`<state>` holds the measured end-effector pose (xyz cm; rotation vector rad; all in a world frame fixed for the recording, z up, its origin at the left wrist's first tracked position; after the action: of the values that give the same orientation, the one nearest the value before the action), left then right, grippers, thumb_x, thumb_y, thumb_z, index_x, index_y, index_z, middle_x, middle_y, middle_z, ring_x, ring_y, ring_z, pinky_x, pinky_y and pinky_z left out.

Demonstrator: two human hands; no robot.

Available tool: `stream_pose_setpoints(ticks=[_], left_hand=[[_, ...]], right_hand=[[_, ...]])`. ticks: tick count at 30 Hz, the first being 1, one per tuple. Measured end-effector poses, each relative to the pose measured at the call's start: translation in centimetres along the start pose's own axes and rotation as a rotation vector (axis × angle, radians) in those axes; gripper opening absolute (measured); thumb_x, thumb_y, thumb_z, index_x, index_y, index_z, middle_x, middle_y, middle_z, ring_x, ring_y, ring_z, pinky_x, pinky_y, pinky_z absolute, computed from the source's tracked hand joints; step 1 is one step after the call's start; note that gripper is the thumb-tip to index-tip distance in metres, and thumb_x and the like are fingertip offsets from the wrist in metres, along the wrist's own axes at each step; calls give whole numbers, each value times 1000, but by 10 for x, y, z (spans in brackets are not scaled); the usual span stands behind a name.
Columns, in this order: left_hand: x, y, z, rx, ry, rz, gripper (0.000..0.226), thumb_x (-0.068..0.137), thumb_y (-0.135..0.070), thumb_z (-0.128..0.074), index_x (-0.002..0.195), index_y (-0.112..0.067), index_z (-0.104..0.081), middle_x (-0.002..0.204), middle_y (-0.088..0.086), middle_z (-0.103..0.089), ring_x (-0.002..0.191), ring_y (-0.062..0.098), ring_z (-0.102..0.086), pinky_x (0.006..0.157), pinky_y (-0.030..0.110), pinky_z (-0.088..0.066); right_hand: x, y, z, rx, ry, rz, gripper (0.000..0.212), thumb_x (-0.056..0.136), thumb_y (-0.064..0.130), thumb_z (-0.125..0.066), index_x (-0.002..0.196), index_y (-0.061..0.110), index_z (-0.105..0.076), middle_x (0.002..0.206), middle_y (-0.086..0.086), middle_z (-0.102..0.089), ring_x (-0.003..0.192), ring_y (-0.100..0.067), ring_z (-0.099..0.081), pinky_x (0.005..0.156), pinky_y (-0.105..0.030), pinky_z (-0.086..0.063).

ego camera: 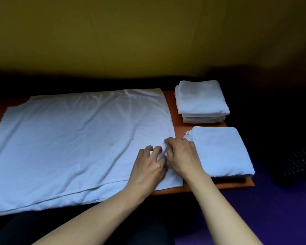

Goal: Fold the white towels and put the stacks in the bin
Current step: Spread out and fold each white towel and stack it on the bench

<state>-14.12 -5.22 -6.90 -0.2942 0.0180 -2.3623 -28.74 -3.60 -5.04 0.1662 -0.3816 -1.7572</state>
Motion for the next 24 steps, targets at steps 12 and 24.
stream_pose_setpoints(ticks=[12, 24], left_hand=[[-12, -6, 48, -542, -43, 222, 22, 91, -19, -52, 87, -23, -30, 70, -6, -40, 63, 20, -32, 55, 35, -33], [-61, -20, 88, -659, 129, 241, 21, 78, -43, -24, 90, -26, -29, 71, -3, -43, 70, 19, -37, 70, 39, -42]], right_hand=[[41, -1, 37, 730, 208, -529, 55, 97, 55, -47, 93, 6, -70, 87, -14, -74, 72, -28, -70, 60, -36, -56], [92, 25, 5, 1032, 222, -821, 50, 83, 38, -77, 117, 4, -67, 110, -11, -73, 100, -32, -70, 99, -45, -54]])
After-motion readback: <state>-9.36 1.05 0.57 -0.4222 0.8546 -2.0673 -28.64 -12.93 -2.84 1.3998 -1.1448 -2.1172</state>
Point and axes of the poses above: each hand's wrist, its own x-axis towards the middle knuckle, its own z-axis out of the back of the hand, y = z × x, the point moved 1 cm from there along x, towards the middle knuckle
